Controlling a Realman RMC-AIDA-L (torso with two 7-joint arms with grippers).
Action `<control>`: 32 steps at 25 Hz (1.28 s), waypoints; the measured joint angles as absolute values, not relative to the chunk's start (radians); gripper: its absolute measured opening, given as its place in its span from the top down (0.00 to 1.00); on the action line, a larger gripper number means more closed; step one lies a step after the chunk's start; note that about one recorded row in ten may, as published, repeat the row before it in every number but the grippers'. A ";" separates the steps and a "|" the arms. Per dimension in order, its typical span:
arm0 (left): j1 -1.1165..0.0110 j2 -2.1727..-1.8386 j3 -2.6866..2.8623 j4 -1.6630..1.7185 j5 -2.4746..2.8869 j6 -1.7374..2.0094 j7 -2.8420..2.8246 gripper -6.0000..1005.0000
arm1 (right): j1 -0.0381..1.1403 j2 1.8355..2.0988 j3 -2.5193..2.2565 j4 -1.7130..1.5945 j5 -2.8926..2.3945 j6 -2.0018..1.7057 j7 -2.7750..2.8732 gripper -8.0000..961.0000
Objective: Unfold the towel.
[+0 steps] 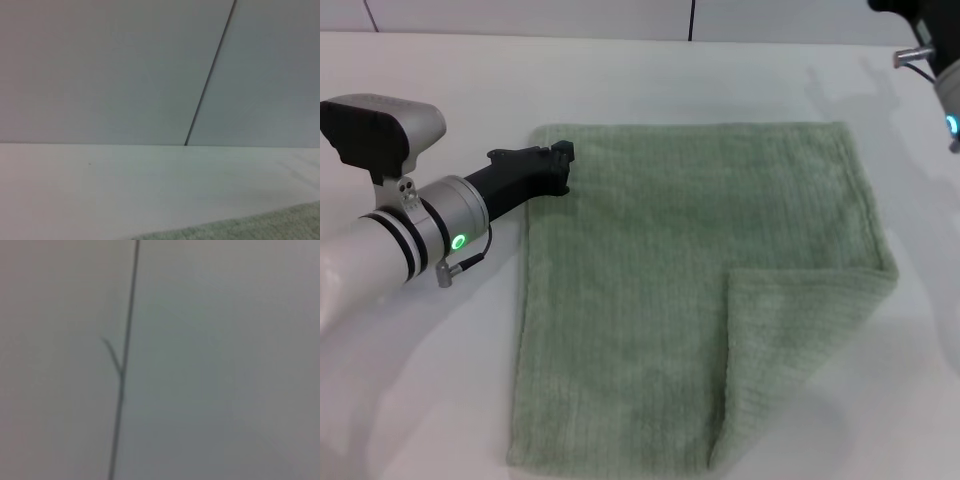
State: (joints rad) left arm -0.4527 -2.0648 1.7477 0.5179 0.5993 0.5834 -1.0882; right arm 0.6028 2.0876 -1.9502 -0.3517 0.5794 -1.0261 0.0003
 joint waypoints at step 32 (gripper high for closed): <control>-0.486 -2.067 1.765 0.484 0.615 0.536 -1.053 1.00 | 0.551 2.083 -1.765 -0.276 0.583 -1.054 -0.069 0.20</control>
